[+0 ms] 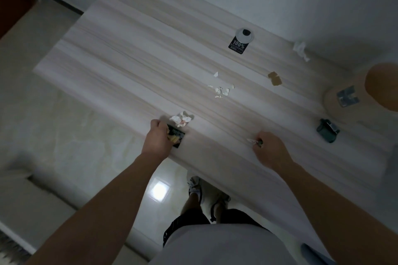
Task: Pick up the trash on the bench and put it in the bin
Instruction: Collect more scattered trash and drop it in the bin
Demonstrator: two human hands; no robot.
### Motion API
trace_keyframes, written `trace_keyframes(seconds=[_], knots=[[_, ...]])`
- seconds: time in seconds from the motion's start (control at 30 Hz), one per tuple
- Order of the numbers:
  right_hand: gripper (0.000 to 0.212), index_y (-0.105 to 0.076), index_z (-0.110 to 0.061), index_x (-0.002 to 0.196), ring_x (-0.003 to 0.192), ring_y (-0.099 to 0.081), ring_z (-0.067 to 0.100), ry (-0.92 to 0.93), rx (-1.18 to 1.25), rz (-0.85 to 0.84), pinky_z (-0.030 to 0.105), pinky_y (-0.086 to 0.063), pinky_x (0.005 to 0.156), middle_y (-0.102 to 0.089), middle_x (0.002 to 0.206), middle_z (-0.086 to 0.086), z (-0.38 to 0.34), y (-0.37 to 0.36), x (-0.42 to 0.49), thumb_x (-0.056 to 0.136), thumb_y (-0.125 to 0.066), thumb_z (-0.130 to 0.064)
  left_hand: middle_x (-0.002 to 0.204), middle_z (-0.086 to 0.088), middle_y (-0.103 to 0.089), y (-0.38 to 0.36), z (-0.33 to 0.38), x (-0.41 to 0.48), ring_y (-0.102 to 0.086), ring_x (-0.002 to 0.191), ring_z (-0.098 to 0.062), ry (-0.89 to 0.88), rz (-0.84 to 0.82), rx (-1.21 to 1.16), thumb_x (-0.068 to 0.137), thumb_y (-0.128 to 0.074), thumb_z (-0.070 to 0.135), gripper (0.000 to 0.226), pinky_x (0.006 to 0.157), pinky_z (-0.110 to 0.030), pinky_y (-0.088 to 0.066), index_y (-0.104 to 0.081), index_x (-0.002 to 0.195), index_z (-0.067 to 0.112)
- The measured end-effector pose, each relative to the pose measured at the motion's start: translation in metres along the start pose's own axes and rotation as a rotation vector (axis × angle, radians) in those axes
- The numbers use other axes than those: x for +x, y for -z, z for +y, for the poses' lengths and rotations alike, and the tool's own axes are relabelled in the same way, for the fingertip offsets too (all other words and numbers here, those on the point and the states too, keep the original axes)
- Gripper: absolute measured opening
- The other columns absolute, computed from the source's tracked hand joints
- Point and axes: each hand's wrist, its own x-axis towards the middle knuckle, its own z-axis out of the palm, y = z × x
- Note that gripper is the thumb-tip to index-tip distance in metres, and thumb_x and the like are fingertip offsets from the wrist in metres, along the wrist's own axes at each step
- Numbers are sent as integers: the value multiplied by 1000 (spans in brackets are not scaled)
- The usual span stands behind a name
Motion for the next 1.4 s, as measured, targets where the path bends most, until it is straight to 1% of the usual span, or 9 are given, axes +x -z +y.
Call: trace_keyframes(seconds=[0.2,0.37,0.5,0.63,0.8,0.97,1.13,1.23,1.4], knots=[[10,-52,-11,82,71,-47,27,-57,-33,-5,31,-32,63,-52,79,8,3,-3,-10,87,-56,-19,107,-13,-50,-7,-1,0,-58,83,-34,-16,42,-36,78,-63,5,18,71,-35,-45,-55,94,6],[8,-53,-11,83,71,-46,27,-60,-18,14,30,-31,62,-53,78,8,-4,-4,-14,86,-56,-18,98,-7,-65,-7,-2,-1,-62,90,-29,-96,36,-75,77,-57,11,36,71,-29,-46,-61,112,19],[8,-51,-11,84,69,-48,28,-71,2,19,30,-32,60,-54,75,8,-8,-3,-20,87,-55,-17,91,-10,-64,-6,4,-6,-59,84,-30,-80,24,-108,80,-56,3,25,66,-28,-38,-58,104,11],[8,-50,-13,85,58,-44,21,-73,17,20,26,-27,48,-52,67,6,-5,-1,-26,89,-55,-18,78,-6,-58,-10,0,-10,-54,71,-28,-52,-26,-127,84,-53,10,9,55,-34,-40,-45,87,11],[9,-50,-13,86,53,-42,18,-69,10,34,24,-26,46,-53,66,8,-3,1,-30,89,-55,-19,75,-4,-52,-9,-4,-31,-49,64,-18,-90,-54,-233,88,-52,9,13,51,-32,-34,-39,90,11],[6,-50,-12,86,51,-43,16,-56,17,28,26,-28,46,-51,62,5,-5,0,-32,88,-54,-16,71,-8,-49,-1,-8,-39,-42,59,-20,-80,-16,-271,91,-49,11,17,51,-33,-32,-35,82,11],[8,-53,-17,95,62,-52,27,-14,38,25,27,-31,52,-60,73,9,-12,-1,-34,87,-53,-14,68,-5,-48,11,-6,-41,-41,56,-18,-27,21,-303,91,-48,11,15,51,-33,-35,-36,82,12],[12,-57,-18,97,66,-53,27,-7,52,30,27,-35,58,-64,78,11,-12,1,-36,86,-54,-14,67,-5,-48,15,-3,-40,-40,56,-19,-9,32,-324,87,-50,10,14,51,-34,-35,-38,80,13],[11,-59,-18,95,68,-55,28,-23,52,28,28,-35,59,-65,78,11,-9,6,-41,86,-53,-14,71,-7,-52,20,3,-34,-43,60,-20,-4,58,-340,86,-61,21,23,53,-33,-37,-43,83,8]])
